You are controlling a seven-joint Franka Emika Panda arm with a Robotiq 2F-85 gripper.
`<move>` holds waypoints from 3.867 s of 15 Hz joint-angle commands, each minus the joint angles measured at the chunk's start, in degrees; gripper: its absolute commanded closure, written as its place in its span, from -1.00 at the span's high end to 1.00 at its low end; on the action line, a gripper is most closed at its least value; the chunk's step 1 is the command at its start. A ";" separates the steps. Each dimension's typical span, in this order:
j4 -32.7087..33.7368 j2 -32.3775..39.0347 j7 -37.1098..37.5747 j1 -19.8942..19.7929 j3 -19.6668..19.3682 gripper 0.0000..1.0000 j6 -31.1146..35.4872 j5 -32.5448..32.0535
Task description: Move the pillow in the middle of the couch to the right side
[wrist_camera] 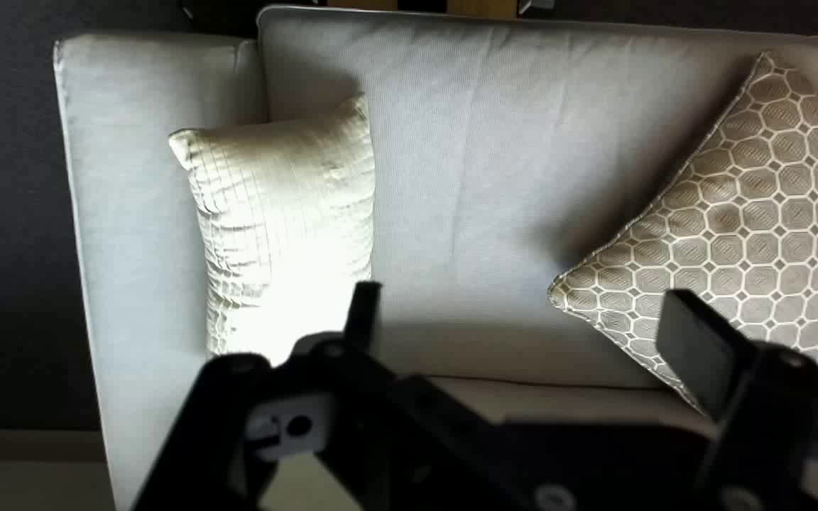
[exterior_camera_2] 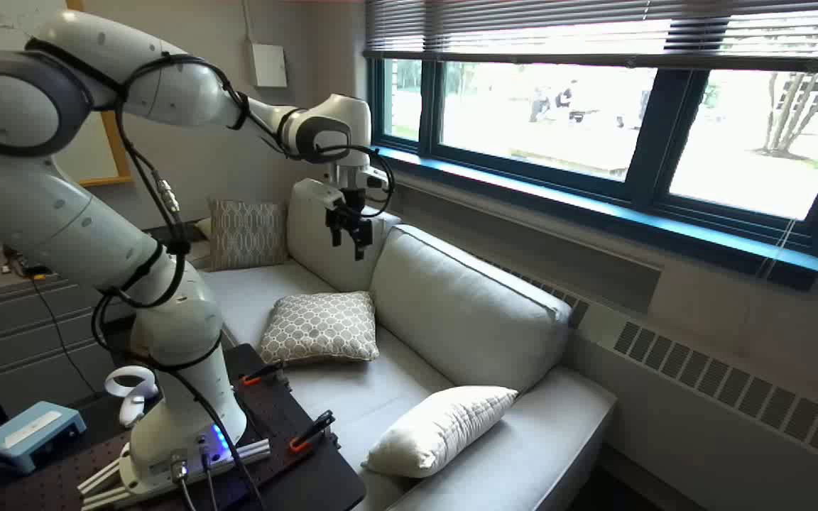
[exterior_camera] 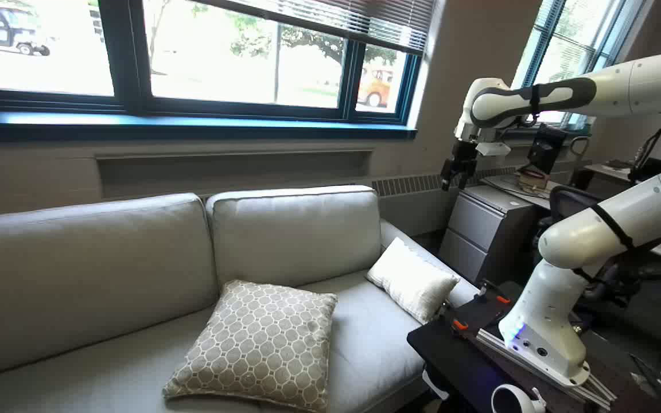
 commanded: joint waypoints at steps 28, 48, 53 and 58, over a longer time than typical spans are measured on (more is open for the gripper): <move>6.23 22.88 -3.42 6.85 -1.68 1.00 23.18 19.27; 29.31 58.85 -8.01 2.46 5.72 1.00 33.05 26.71; 45.17 75.13 -7.06 -1.03 8.18 1.00 29.85 24.86; 60.12 89.36 -6.17 -3.28 9.68 1.00 23.93 23.68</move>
